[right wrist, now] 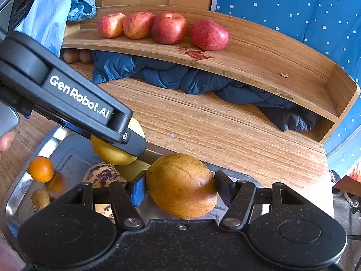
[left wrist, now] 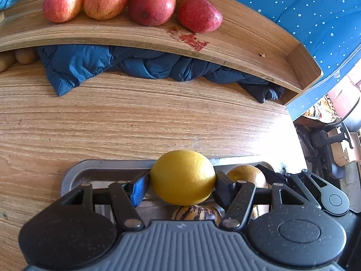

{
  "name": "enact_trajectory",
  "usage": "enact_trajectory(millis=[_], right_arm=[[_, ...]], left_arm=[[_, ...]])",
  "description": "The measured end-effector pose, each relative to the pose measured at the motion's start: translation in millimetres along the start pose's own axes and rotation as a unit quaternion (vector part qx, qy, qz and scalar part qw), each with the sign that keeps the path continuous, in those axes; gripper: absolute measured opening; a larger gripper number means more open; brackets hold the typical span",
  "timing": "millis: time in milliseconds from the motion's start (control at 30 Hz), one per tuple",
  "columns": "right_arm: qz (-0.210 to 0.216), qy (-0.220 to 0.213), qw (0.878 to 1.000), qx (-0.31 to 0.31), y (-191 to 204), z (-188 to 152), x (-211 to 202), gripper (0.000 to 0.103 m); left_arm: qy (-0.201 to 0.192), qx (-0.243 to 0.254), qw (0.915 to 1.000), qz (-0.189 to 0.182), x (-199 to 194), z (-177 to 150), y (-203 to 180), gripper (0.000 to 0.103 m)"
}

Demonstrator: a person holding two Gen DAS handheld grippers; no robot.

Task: Organize fruits
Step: 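Carry the pear and grapefruit over the metal tray with both tools, then open the left tool onto the tray while the right tool releases the pear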

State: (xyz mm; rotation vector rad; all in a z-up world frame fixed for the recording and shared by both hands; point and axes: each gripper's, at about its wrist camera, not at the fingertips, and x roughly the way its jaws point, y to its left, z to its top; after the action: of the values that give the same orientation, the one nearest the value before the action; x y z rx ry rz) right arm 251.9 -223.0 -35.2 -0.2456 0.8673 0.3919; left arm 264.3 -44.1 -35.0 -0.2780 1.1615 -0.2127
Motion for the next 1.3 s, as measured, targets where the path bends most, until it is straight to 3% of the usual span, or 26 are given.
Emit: enact_trajectory(millis=[667, 867, 1067, 1167, 1300], right_arm=[[0.009, -0.003, 1.0, -0.007, 1.4, 0.0, -2.2, 0.062], [0.016, -0.01, 1.0, -0.008, 1.5, -3.2, -9.0, 0.065], [0.019, -0.019, 1.0, -0.009, 0.6, -9.8, -20.6, 0.076], [0.02, -0.026, 0.999, -0.001, -1.7, -14.3, -29.3, 0.083], [0.021, -0.039, 0.999, 0.016, -4.9, -24.4, -44.4, 0.088]], left_arm=[[0.009, -0.008, 0.9998, 0.018, -0.2, -2.1, 0.3, 0.067], [-0.005, -0.018, 0.9995, 0.027, -8.9, -7.0, 1.4, 0.076], [-0.03, -0.042, 0.9977, 0.045, -24.2, -20.5, 4.9, 0.087], [-0.048, -0.057, 0.9955, 0.06, -33.1, -29.8, 7.1, 0.098], [-0.078, -0.074, 0.9906, 0.084, -48.4, -46.7, 10.6, 0.102]])
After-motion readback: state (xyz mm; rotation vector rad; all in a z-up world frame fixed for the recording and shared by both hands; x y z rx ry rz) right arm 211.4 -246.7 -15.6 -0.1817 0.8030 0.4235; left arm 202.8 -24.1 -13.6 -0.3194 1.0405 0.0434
